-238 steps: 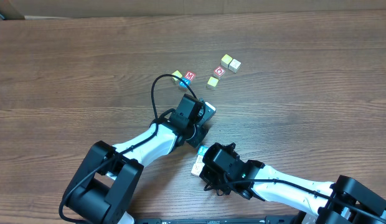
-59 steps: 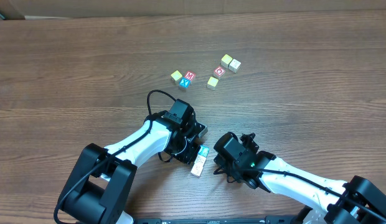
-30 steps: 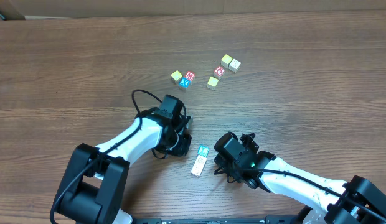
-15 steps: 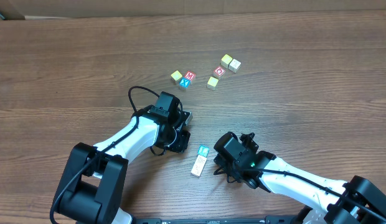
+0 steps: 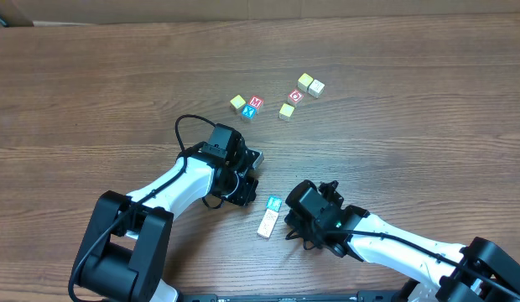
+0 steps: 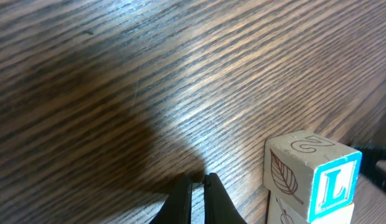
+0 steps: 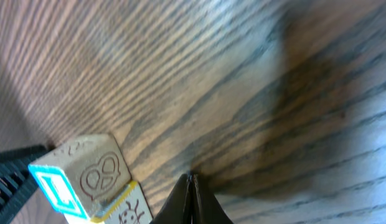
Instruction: Flip 5 blocks
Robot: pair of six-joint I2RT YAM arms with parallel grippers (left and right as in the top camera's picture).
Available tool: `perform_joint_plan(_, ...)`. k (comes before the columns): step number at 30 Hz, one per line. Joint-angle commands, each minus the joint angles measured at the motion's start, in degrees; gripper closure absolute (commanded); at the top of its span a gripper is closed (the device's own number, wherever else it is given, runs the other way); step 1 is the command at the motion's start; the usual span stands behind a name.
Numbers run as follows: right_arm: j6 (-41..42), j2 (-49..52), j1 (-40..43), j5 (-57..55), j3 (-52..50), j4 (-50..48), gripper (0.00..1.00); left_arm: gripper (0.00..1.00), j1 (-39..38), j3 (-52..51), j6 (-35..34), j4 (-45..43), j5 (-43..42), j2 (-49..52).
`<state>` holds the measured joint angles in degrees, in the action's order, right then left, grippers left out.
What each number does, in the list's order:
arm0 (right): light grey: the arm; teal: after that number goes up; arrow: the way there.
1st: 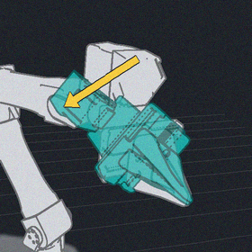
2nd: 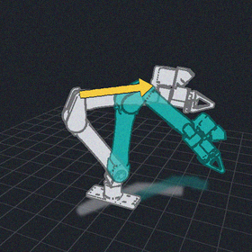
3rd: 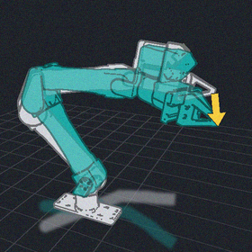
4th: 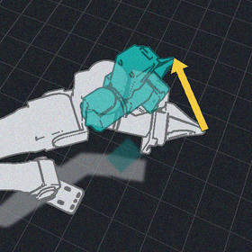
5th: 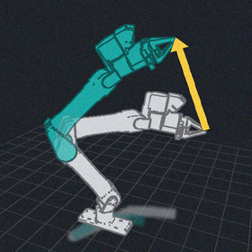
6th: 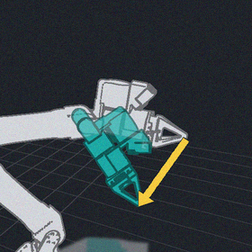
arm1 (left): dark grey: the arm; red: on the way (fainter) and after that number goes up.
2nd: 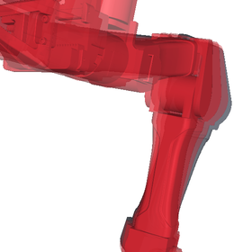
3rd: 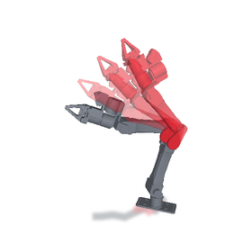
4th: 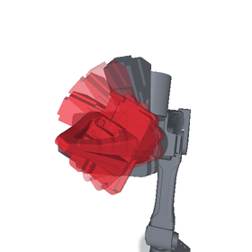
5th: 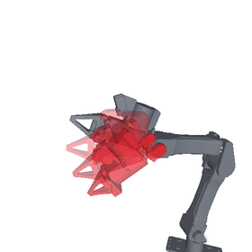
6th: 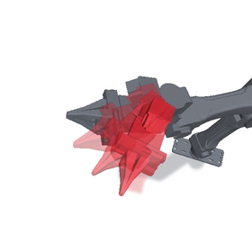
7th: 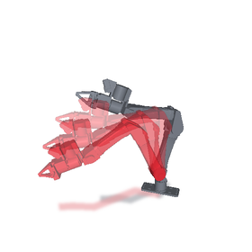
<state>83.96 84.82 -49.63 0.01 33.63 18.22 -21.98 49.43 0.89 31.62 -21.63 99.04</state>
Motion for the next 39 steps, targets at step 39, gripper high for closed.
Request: perform_joint_plan(39,-0.2,0.7,-0.6,0.2,-0.8,-0.1,0.96,0.96,-3.2,-2.4,7.6,-2.1,-6.6,3.2)
